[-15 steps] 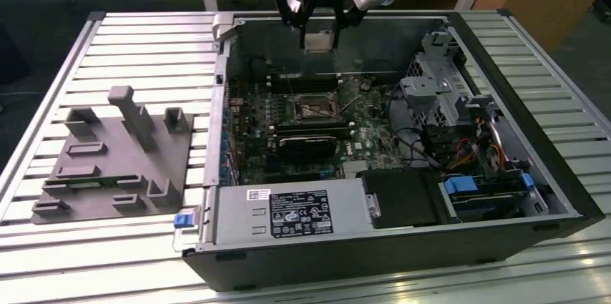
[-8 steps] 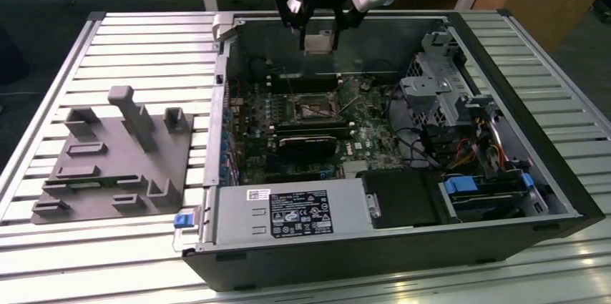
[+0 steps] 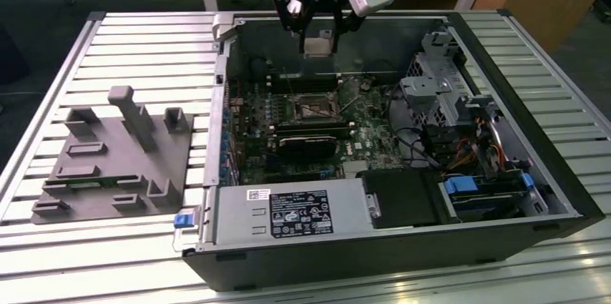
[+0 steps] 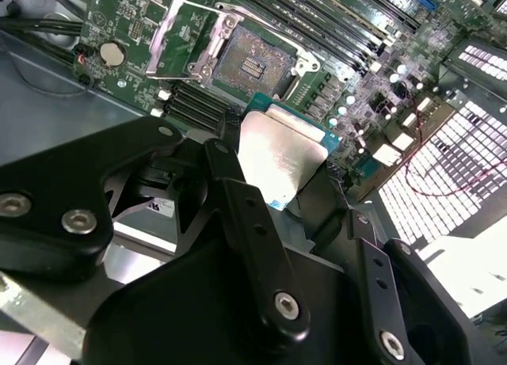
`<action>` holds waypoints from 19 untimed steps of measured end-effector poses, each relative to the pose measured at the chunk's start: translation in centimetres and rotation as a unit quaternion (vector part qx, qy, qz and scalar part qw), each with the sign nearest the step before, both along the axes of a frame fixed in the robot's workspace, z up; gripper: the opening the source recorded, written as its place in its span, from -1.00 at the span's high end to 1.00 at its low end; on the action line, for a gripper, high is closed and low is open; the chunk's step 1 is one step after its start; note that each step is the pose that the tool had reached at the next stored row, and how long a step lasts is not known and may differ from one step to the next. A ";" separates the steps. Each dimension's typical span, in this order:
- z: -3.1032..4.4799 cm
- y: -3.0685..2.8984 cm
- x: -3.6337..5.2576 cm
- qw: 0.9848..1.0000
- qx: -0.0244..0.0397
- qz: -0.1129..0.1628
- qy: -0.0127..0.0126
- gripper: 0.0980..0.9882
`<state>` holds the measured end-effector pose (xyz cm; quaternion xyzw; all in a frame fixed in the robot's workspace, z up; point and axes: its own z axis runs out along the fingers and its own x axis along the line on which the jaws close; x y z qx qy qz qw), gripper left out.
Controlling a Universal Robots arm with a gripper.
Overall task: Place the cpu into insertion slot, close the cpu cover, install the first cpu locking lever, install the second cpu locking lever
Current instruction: 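Place the cpu into insertion slot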
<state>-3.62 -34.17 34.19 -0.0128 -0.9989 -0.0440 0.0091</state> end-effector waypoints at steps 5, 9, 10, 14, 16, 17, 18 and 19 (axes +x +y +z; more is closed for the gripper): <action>-0.86 0.00 0.00 1.000 0.000 0.000 0.000 0.01; -1.58 0.00 0.00 1.000 0.000 0.000 0.000 0.01; -1.77 0.00 0.00 1.000 0.000 0.000 0.000 0.01; -2.46 0.00 0.00 1.000 0.000 0.000 0.000 0.01; -2.79 0.00 0.00 1.000 0.000 0.000 0.000 0.01; -2.96 0.00 0.00 1.000 0.000 0.000 0.000 0.01; -3.12 0.00 0.00 1.000 0.000 0.000 0.000 0.01; -3.31 0.00 0.00 1.000 0.000 0.000 0.000 0.01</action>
